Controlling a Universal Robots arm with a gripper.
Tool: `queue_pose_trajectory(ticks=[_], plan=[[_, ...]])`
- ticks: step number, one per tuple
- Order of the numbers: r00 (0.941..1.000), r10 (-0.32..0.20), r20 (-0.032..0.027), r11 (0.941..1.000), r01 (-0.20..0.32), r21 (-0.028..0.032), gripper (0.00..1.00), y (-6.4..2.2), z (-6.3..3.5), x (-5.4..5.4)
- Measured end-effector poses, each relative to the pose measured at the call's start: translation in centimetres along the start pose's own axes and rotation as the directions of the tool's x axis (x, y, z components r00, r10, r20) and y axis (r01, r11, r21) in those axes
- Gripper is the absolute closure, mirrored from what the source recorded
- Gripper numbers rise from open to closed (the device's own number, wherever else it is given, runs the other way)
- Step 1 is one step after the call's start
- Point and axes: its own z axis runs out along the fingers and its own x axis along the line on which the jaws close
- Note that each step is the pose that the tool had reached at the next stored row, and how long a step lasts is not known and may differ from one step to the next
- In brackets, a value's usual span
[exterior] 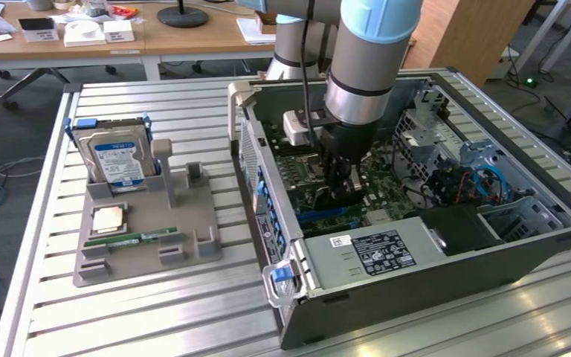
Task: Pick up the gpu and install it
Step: 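Insert the gpu into the slot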
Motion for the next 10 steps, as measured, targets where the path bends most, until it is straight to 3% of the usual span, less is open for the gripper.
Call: queue_pose_trajectory(ticks=[10], plan=[[1.0, 0.0, 0.0001, 1.0, 0.0, 0.0001, 0.74, 0.05, 0.16, 0.0]])
